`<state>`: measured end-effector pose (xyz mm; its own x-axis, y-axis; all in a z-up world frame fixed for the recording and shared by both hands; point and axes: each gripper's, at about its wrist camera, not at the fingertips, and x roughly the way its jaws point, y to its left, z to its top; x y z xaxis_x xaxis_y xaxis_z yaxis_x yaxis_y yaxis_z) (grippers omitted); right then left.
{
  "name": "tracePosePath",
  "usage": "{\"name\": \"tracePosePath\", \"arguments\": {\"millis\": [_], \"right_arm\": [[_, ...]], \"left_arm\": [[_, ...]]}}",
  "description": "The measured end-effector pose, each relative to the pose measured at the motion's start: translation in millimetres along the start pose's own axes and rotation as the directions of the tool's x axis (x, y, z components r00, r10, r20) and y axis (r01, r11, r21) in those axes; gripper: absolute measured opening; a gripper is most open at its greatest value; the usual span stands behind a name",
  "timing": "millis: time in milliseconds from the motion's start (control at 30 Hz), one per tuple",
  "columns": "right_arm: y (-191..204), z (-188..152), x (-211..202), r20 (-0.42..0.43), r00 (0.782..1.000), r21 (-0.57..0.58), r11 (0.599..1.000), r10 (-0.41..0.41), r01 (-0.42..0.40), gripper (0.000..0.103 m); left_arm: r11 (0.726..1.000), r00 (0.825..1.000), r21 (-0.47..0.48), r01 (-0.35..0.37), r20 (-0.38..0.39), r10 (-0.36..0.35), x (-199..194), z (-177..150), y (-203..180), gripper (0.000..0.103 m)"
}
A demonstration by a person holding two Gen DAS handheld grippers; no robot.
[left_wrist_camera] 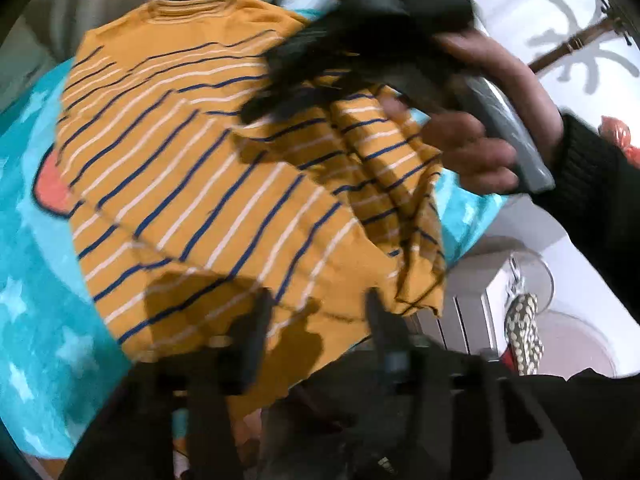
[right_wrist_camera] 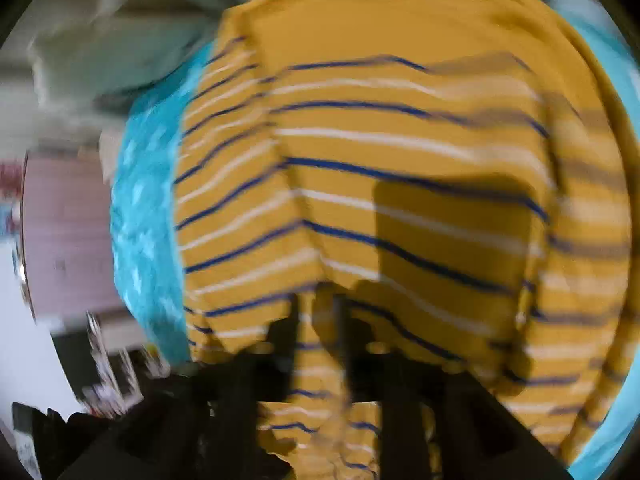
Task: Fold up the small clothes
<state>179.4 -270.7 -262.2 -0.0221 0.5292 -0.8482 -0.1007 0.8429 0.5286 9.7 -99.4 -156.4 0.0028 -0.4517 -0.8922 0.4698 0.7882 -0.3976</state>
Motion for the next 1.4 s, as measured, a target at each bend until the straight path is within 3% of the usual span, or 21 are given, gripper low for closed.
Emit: {"name": "tracePosePath", "arguments": {"millis": [33,67,267,333,433,467,533,600,667,733,767,800,967,1100,1233,1400], "right_arm": [[-6.7,-8.2,-7.0,0.024,1.000,0.021,1.000,0.008,-0.008,0.061],[-10.9,-22.1,-18.3,0.061,0.998,0.029,0.999,0.011,-0.013,0.066],[-23.3,-89.8,-32.1,0.111,0.994,0.072,0.997,-0.013,0.005,0.066],[-24.0,-110.1,-18.3,0.091,0.996,0.082,0.997,-0.014,0.007,0.059],[-19.7,-126.2,5.0,0.048,0.998,0.063,0.997,-0.049,0.046,0.037],[-15.5,-128.8,14.3,0.035,0.995,0.045,0.995,-0.091,0.090,0.013],[-14.6,-133.9,11.4,0.032,0.989,0.037,0.989,-0.144,0.143,0.011],[-8.9,-143.9,-6.9,0.091,0.988,0.030,0.992,-0.122,0.119,0.013],[-9.8,-148.4,-15.0,0.085,0.992,0.036,0.995,-0.097,0.094,0.017],[-13.4,-152.6,-30.3,0.114,0.991,0.060,0.996,-0.071,0.065,0.036],[-16.2,-155.1,-45.2,0.151,0.986,0.079,0.995,-0.067,0.055,0.057],[-22.0,-160.0,-59.2,0.193,0.977,0.106,0.992,-0.088,0.068,0.068],[-66.7,-183.1,-126.0,0.324,0.929,0.309,0.948,-0.179,0.076,0.068],[-90.6,-208.4,-173.5,0.376,0.886,0.407,0.907,-0.271,0.105,0.068],[-106.0,-209.8,-191.8,0.403,0.875,0.443,0.894,-0.270,0.072,0.068],[-134.3,-191.7,-187.2,0.373,0.892,0.422,0.903,-0.253,0.080,0.068]], "left_arm": [[0.999,1.000,-0.038,0.008,0.010,-0.008,-4.4,-5.2,11.1,0.057],[0.996,1.000,-0.089,0.015,0.019,-0.014,-8.6,-9.1,25.2,0.057],[0.935,0.997,-0.351,-0.052,0.037,0.070,-11.2,-12.2,100.7,0.057],[0.920,0.993,-0.381,-0.093,0.037,0.115,-5.4,-6.5,111.9,0.057],[0.909,0.991,-0.403,-0.103,0.040,0.129,-2.1,0.4,116.9,0.057],[0.911,0.991,-0.400,-0.102,0.042,0.129,-3.2,2.3,113.4,0.057],[0.925,0.991,-0.370,-0.090,0.056,0.119,-6.7,5.7,101.5,0.057],[0.940,0.991,-0.328,-0.094,0.062,0.121,-9.9,6.1,87.6,0.057],[0.958,0.992,-0.273,-0.091,0.056,0.110,-8.7,8.5,69.7,0.057],[0.969,0.993,-0.233,-0.084,0.066,0.102,-9.3,9.4,54.8,0.057],[0.974,0.993,-0.216,-0.072,0.076,0.090,-11.4,9.4,47.6,0.057],[0.978,0.993,-0.200,-0.057,0.085,0.076,-11.5,9.9,40.2,0.057],[0.996,0.995,-0.092,0.005,0.096,0.004,3.9,17.5,-1.7,0.063],[0.999,0.997,-0.013,0.037,0.061,-0.036,22.1,25.3,-32.1,0.064],[0.995,0.998,0.079,0.066,0.016,-0.067,40.0,32.2,-65.7,0.068],[0.986,0.997,0.149,0.071,-0.041,-0.066,70.8,42.9,-100.9,0.068]]}}
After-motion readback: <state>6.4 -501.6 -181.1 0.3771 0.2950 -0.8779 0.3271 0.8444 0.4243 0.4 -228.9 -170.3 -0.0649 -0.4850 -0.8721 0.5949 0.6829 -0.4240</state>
